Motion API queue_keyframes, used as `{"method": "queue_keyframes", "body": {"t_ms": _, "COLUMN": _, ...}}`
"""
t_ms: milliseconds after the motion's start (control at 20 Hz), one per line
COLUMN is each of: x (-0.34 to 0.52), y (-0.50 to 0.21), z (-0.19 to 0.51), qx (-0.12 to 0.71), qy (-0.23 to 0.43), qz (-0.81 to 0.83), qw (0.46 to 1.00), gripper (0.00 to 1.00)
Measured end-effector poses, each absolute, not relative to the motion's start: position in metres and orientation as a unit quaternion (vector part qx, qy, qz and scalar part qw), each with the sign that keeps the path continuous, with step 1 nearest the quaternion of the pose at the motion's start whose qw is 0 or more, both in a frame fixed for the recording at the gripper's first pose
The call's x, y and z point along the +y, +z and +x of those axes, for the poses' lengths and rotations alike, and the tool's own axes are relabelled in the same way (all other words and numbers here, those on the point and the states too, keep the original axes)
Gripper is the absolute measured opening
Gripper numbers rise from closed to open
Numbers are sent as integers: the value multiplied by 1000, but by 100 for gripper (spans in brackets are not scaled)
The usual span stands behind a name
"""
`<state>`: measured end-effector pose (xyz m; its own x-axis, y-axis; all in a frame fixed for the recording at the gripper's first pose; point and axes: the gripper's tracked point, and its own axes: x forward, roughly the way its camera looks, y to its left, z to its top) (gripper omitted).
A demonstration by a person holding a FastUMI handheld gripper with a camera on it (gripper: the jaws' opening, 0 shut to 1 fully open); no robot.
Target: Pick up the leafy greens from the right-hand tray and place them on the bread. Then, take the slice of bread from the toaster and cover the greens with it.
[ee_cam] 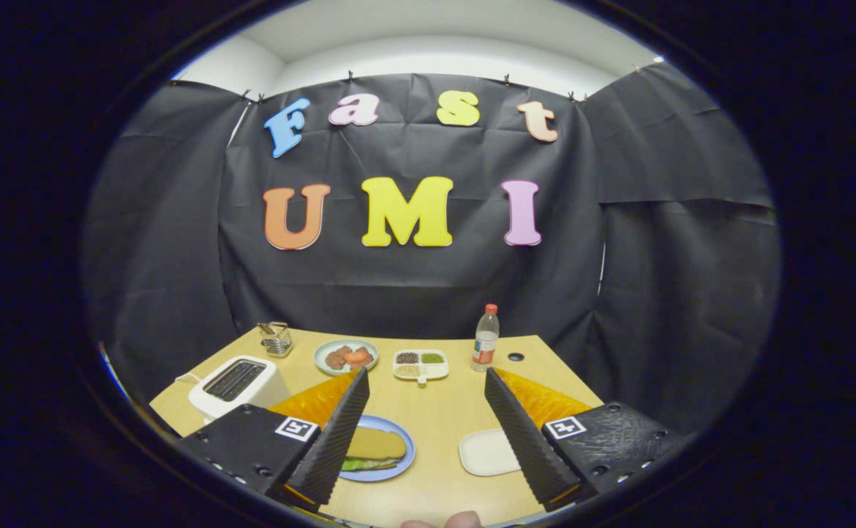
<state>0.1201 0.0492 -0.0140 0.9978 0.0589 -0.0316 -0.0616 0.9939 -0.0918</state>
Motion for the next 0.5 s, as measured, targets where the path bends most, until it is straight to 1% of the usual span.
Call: {"method": "queue_keyframes", "body": {"t_ms": 500, "x": 52, "y": -11, "z": 93, "qx": 16, "qy": 29, "qz": -41, "qw": 999, "gripper": 96}}
